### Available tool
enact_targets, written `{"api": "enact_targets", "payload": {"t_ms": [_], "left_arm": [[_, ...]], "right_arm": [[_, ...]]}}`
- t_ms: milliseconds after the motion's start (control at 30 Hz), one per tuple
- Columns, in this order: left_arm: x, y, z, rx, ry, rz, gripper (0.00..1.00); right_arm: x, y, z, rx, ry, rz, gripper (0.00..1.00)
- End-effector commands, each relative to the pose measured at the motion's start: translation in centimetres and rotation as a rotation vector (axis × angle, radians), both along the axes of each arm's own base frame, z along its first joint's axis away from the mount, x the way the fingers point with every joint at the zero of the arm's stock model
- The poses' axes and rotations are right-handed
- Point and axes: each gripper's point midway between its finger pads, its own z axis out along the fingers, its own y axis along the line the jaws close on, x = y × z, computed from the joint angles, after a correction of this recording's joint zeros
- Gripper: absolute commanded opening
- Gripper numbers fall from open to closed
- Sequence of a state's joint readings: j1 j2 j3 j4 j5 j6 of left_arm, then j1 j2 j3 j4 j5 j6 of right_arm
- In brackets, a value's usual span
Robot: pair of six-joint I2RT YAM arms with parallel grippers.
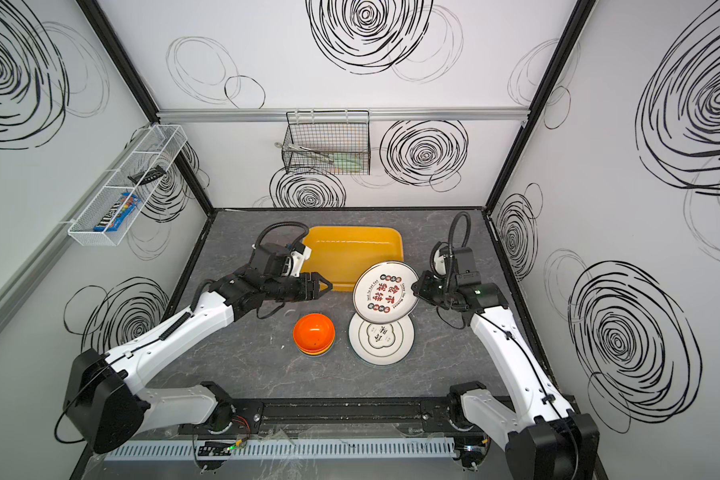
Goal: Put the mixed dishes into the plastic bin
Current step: 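Carry the red-print plate with the right gripper into the yellow bin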
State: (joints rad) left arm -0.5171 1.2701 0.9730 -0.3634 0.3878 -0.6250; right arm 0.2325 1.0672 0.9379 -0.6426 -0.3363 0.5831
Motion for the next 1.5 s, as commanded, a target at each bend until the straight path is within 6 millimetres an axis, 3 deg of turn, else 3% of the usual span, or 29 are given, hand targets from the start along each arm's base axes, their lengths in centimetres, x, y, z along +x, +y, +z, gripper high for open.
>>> {"api": "enact_targets", "payload": {"t_ms": [0, 467, 900, 1333, 1467], "left_arm": [[0.4, 1.0, 1.2, -0.056, -0.032, 0.029, 0.69], [1.8, 6.5, 0.7, -0.082, -0.014, 0.174, 0.71], [1.4, 7.6, -0.2, -0.094, 0.016, 0.203, 0.72], [1.6, 8.1, -0.6, -0.091, 0.026, 0.227, 0.74], [1.6, 8.2, -0.7, -0.090, 0.030, 0.229, 0.74]], "right_arm": [[2.5, 1.9, 3.4, 0.061, -0.115, 0.029, 0.00], [9.7, 8.0, 3.1, 0.092, -0.144, 0.097, 0.00], [16.8, 14.3, -0.4, 0.119, -0.100, 0.151, 0.00], [20.5, 17.9, -4.9, 0.149, -0.056, 0.194, 0.00], [21.1, 18.2, -6.4, 0.143, -0.036, 0.189, 0.00]]}}
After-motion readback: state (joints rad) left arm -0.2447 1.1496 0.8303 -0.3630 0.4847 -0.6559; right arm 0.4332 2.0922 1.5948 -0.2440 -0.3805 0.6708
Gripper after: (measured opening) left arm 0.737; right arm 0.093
